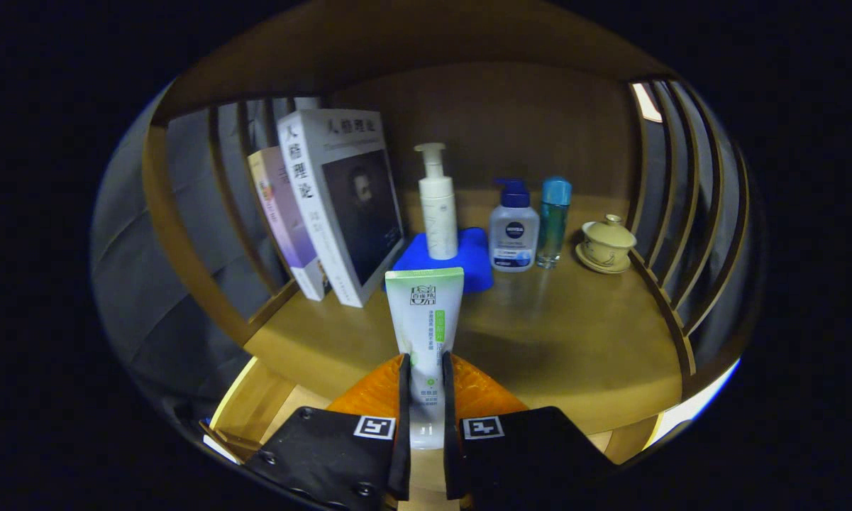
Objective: Pull open the drawer, take out the items inside it, and place them on the countertop above the cabinet.
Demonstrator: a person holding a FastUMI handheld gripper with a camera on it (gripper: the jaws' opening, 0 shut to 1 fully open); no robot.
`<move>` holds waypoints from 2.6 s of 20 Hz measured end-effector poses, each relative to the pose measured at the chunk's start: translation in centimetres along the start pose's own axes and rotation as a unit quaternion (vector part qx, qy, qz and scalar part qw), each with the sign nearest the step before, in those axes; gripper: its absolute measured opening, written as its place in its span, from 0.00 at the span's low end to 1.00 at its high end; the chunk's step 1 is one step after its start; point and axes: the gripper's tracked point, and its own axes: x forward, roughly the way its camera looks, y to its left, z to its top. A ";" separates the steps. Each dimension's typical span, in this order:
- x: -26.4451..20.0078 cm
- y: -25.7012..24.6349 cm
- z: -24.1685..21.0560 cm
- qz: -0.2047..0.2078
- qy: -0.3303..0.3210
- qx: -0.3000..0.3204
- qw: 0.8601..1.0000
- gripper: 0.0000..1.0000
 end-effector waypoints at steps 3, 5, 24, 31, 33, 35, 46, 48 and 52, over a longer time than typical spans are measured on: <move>1.4 -1.5 0.2 -0.032 -0.012 0.010 0.999 0.20; 1.9 -1.7 0.4 -0.044 -0.023 0.026 0.998 0.21; -7.8 3.4 0.1 -0.092 -0.207 -0.110 0.968 0.98; -11.5 3.8 -5.2 -0.080 -0.234 -0.081 0.966 0.98; -12.5 3.8 -6.8 -0.082 -0.237 -0.088 0.964 0.98; -13.8 3.7 -8.3 -0.091 -0.252 -0.088 0.959 0.98; -16.6 5.8 -17.3 -0.074 -0.261 -0.102 0.957 0.98; -16.8 5.9 -18.8 -0.074 -0.259 -0.107 0.957 0.98; -17.9 5.6 -19.9 -0.078 -0.279 -0.092 0.953 0.98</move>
